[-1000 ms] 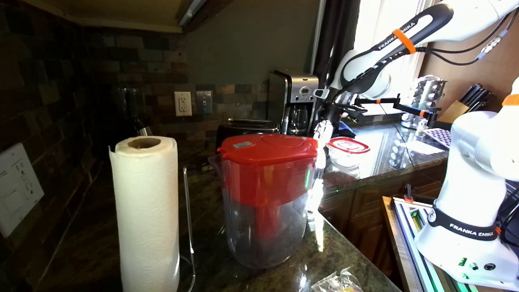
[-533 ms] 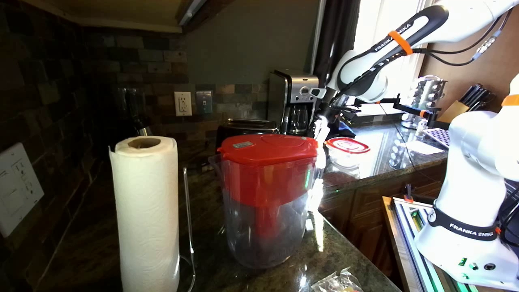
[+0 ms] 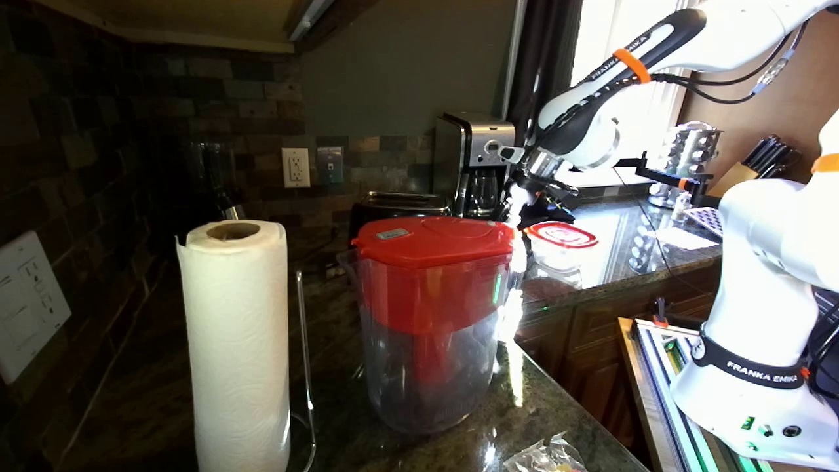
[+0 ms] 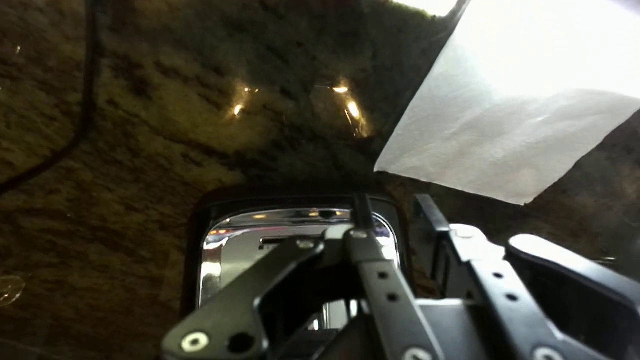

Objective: Press a button on the toaster

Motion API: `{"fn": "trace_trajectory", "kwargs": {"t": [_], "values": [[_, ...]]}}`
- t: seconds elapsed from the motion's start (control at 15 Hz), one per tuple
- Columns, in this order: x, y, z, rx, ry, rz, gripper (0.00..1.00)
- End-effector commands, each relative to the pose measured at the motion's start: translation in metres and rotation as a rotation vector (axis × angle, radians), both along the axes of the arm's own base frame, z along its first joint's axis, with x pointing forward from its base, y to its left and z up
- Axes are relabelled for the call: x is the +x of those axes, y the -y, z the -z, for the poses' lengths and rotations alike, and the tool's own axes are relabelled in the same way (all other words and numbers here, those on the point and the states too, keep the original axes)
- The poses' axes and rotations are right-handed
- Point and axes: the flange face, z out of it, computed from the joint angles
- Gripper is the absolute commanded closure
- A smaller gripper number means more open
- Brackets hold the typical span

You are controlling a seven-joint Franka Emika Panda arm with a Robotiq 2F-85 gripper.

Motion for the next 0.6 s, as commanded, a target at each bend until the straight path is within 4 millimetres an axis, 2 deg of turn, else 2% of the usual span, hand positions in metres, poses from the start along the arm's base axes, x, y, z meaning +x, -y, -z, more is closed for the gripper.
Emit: {"fn": "trace_trajectory", "kwargs": {"t": [0.0, 0.53], "values": [[0.002, 0.000, 0.008, 0.012, 0.050, -0.019, 1.00], [0.000, -0.008, 0.025, 0.059, 0.110, -0.032, 1.00]]}}
